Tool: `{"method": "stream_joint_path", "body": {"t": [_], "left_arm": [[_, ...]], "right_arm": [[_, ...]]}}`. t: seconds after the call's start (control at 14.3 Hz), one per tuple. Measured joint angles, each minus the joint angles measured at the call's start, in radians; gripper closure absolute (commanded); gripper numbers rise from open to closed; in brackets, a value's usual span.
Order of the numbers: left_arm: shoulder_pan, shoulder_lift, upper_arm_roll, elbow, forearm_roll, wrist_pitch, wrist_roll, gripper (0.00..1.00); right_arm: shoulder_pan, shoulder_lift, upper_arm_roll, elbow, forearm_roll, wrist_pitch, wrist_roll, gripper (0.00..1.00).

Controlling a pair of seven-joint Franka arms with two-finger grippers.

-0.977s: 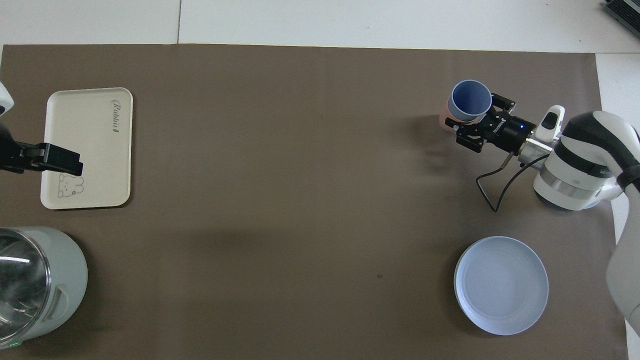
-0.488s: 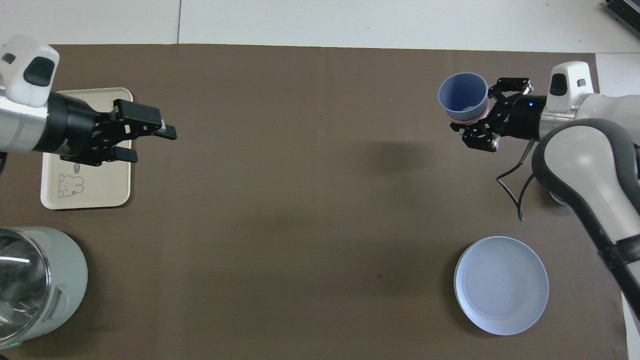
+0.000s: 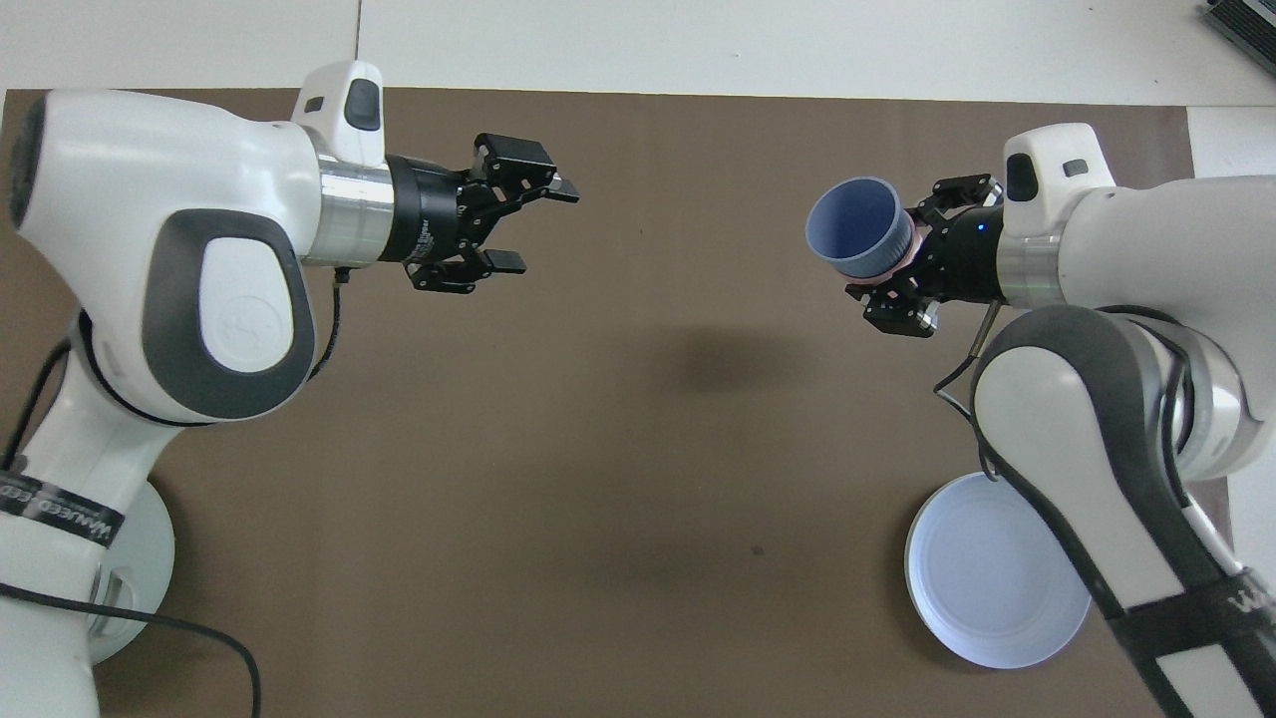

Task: Place cup on tray
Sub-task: 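Carry the cup toward the center while the left gripper reaches it, then grasp the cup with the left gripper and pull it from the right gripper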

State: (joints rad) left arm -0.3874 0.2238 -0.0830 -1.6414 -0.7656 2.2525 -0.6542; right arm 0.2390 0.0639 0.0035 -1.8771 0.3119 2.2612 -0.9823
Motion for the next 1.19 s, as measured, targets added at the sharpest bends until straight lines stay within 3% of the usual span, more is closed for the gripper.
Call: {"method": "stream_joint_path", "body": {"t": [0.21,0.63,0.91,1.12,1.19], "left_arm": [[-0.091,0.000,0.001,-0.001,-0.012,0.066,-0.051,0.28],[-0.183,0.002,0.003,-0.051,-0.011,0.081,-0.069,0.38],[-0.217,0.001,0.004,-0.059,-0.011,0.156,-0.069,0.68],[-0.236,0.001,0.006,-0.061,-0.011,0.189,-0.072,1.00],[-0.236,0.001,0.009,-0.064,-0.010,0.193,-0.075,1.00]], "right_arm": [[0.090,0.000,0.001,0.005,-0.117,-0.007,0.116,1.00],[0.108,-0.001,-0.001,0.009,-0.152,-0.028,0.126,1.00],[0.107,-0.001,-0.002,0.009,-0.154,-0.037,0.126,1.00],[0.107,-0.001,-0.002,0.008,-0.157,-0.048,0.126,1.00],[0.107,-0.002,-0.004,0.008,-0.162,-0.050,0.126,1.00]]}}
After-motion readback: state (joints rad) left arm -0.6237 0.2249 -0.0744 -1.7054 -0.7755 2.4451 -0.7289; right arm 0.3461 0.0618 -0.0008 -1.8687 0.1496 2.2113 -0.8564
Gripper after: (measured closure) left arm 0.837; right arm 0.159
